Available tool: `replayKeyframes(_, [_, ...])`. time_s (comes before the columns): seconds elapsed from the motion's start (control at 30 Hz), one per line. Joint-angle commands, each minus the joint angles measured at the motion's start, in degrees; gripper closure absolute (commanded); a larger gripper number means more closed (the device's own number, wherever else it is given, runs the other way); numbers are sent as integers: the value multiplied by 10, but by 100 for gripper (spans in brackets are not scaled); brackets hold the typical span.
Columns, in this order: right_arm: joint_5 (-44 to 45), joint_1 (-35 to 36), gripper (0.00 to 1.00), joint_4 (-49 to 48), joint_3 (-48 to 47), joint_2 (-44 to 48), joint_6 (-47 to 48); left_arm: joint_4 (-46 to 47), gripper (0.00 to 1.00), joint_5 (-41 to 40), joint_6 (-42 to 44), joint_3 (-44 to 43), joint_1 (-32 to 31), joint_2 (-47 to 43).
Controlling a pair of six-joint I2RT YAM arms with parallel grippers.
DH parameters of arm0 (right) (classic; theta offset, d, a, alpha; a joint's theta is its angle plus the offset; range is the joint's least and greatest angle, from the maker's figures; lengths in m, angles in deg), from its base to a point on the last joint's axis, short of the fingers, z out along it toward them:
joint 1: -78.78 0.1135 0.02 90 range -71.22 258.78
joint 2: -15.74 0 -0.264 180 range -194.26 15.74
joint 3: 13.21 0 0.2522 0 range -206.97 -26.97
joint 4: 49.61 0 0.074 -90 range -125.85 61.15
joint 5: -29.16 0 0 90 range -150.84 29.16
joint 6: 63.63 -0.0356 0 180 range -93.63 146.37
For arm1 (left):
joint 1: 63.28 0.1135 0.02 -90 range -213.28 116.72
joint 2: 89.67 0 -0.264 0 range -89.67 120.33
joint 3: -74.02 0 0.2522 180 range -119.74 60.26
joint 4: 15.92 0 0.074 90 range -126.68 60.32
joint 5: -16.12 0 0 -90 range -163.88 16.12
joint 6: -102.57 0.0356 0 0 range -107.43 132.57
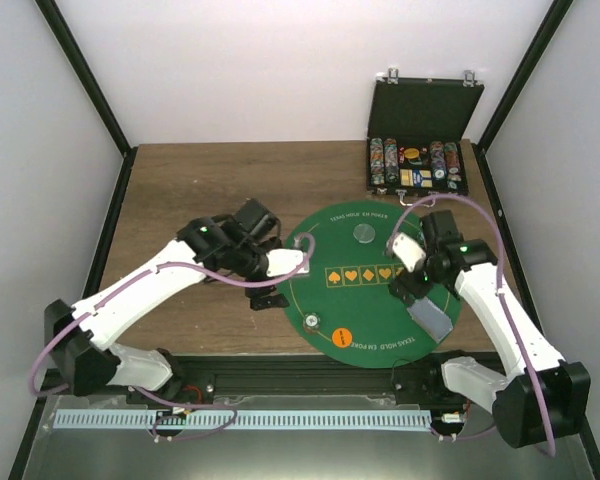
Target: Distribute texas hold em gaming equipment
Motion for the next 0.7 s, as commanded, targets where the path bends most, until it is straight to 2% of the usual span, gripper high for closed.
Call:
replayKeyframes(0.0, [86, 14, 0, 98, 79, 4, 90, 10, 1, -11, -50, 33, 36, -52])
replayKeyframes(0.17, [124, 13, 0, 110, 136, -17, 100, 13, 0, -17, -53, 48, 52, -76])
replayKeyframes(0.67, [192, 12, 0, 78, 108, -86, 90, 17, 0, -3, -47, 54, 53, -76])
